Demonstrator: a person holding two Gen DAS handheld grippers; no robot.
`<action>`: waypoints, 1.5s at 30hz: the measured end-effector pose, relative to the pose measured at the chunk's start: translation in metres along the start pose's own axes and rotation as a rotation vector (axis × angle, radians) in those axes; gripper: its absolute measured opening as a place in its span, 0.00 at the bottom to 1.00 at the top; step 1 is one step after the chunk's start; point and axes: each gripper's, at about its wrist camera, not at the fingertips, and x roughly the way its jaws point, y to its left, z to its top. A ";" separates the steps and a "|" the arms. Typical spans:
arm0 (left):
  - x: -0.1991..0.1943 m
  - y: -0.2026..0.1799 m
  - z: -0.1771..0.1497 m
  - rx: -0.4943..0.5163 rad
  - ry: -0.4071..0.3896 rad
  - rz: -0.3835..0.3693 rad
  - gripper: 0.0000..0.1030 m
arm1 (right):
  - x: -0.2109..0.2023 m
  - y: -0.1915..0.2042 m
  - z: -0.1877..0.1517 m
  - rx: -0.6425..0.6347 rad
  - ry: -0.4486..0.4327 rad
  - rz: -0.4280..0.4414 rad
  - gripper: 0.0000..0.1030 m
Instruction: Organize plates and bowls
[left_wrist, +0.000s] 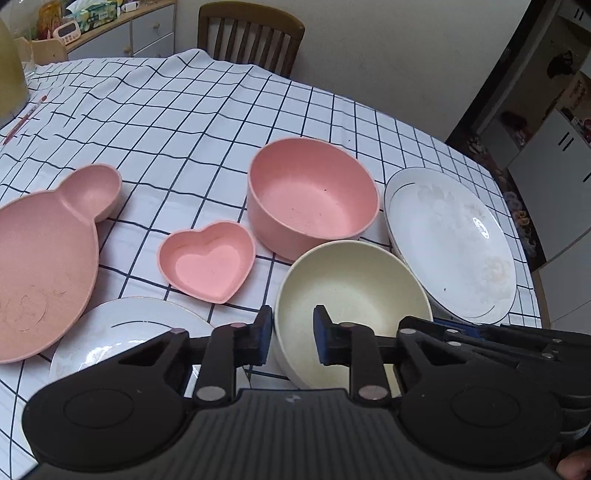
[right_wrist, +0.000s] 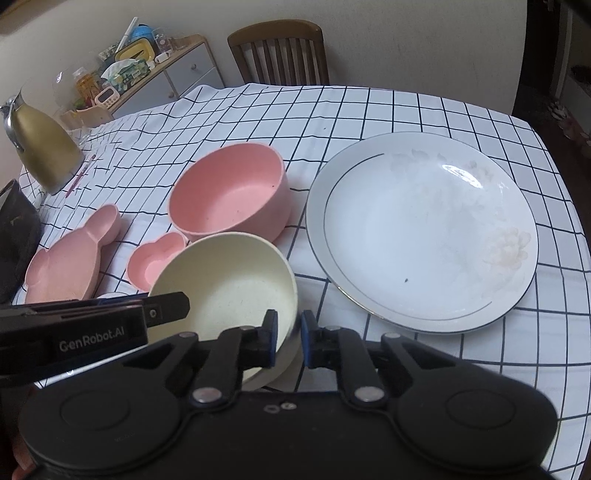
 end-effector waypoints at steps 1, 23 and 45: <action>0.000 0.000 0.000 -0.003 0.004 0.003 0.19 | 0.000 0.000 0.000 0.001 0.003 -0.003 0.10; -0.057 -0.018 -0.067 0.055 0.075 -0.024 0.13 | -0.060 0.002 -0.058 0.058 0.079 -0.035 0.08; -0.091 -0.043 -0.135 0.165 0.132 -0.065 0.13 | -0.103 -0.002 -0.129 0.121 0.103 -0.084 0.08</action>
